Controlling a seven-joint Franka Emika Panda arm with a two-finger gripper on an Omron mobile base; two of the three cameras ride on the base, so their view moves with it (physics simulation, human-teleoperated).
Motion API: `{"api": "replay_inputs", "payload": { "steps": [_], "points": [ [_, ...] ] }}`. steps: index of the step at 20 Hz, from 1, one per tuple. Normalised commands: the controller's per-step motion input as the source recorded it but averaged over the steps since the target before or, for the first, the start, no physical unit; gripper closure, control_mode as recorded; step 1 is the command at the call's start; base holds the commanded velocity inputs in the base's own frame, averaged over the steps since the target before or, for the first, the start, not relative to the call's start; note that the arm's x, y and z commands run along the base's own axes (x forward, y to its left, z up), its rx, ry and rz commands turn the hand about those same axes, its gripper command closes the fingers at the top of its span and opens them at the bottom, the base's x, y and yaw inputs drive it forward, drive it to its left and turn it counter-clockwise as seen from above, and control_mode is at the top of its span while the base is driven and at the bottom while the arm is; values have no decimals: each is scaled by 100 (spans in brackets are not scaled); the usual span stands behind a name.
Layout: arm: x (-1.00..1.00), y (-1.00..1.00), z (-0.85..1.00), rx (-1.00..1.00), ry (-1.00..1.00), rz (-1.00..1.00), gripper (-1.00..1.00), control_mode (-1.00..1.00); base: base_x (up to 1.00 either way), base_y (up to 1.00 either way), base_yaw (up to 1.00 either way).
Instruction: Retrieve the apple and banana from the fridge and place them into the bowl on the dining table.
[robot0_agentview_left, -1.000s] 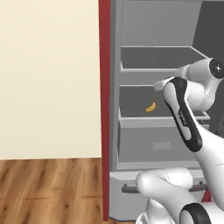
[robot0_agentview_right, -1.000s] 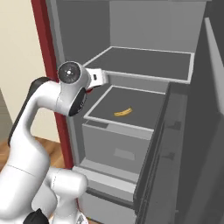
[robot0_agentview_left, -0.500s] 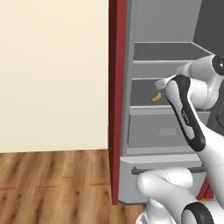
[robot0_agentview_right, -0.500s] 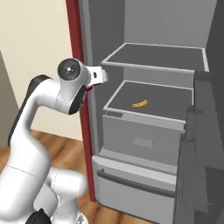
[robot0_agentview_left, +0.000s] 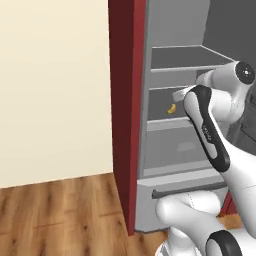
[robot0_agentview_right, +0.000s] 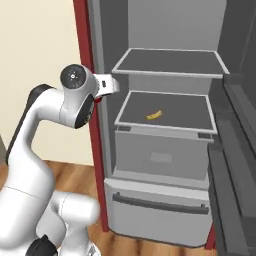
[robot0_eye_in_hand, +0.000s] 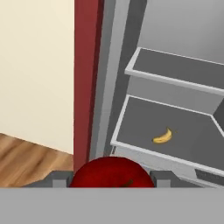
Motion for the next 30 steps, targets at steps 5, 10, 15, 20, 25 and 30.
{"api": "replay_inputs", "payload": {
  "steps": [5, 10, 15, 20, 25, 30],
  "points": [
    [0, 0, 0, 0, 0, 0, 100, 100, -42, 9, -41],
    [0, 0, 0, 0, 0, 0, 100, 100, -37, 37, -45],
    [0, 0, 0, 0, 0, 0, 100, 100, -48, 38, -47],
    [0, 0, 0, 0, 0, 0, 100, 100, -61, 34, -47],
    [0, 0, 0, 0, 0, 0, 100, 100, -76, 22, -46],
    [0, 0, 0, 0, 0, 0, 100, 100, -75, 16, -46]
  ]
}}
